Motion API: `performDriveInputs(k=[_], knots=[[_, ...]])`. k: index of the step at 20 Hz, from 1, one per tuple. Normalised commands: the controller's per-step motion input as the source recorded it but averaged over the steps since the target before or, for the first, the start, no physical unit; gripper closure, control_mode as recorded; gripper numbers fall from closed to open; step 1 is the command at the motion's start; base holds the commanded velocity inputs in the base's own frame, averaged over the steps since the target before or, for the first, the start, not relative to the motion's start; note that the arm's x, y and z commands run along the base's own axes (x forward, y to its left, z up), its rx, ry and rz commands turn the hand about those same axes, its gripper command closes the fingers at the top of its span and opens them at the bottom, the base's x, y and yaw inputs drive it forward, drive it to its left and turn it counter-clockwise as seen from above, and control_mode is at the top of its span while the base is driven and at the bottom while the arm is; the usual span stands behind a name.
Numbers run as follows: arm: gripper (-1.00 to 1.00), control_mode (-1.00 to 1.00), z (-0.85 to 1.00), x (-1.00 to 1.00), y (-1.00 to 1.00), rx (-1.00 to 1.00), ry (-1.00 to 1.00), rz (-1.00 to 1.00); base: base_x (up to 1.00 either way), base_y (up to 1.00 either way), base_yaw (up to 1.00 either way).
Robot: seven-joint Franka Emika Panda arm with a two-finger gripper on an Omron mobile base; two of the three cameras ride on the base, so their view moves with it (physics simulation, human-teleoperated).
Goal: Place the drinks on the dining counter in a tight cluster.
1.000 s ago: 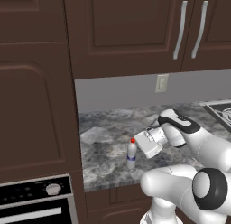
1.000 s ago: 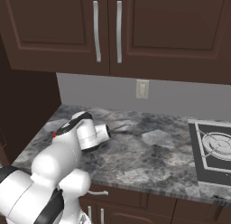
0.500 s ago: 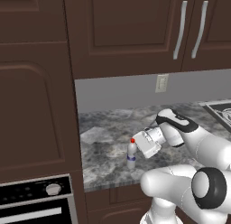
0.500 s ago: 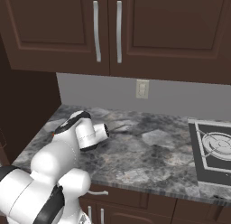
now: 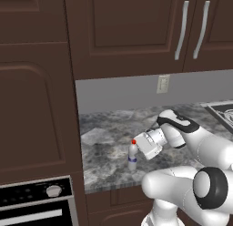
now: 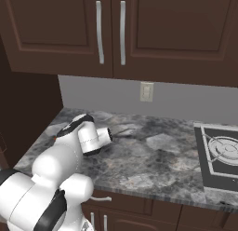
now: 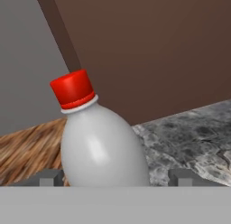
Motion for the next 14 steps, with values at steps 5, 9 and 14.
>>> performDriveInputs(k=[5,9,14], knots=[[1.00,-1.00,0.00,0.00,0.00,0.00,0.00,0.00,0.00,0.00,0.00],[1.00,-1.00,-0.01,0.00,0.00,0.00,0.00,0.00,0.00,0.00,0.00],[1.00,-1.00,0.11,-0.10,-0.04,-0.04,0.06,-0.14,0.00,0.00,0.00]])
